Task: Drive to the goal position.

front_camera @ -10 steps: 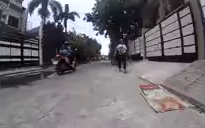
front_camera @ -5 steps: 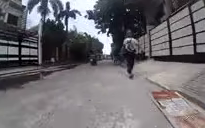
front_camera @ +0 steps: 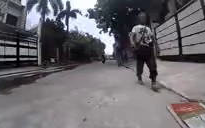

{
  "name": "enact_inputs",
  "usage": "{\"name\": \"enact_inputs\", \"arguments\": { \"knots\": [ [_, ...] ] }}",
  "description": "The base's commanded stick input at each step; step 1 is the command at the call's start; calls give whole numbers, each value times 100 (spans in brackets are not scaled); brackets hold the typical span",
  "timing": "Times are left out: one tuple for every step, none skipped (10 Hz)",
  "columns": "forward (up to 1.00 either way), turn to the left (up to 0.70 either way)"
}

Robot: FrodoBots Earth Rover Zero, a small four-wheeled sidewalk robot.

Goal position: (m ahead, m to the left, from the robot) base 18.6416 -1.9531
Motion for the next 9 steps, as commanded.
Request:
{"name": "enact_inputs", "arguments": {
  "knots": [
    [100,0],
    [100,0],
    [100,0],
    [100,0],
    [100,0],
    [100,0],
    [100,0],
    [100,0],
    [100,0]
  ]
}}
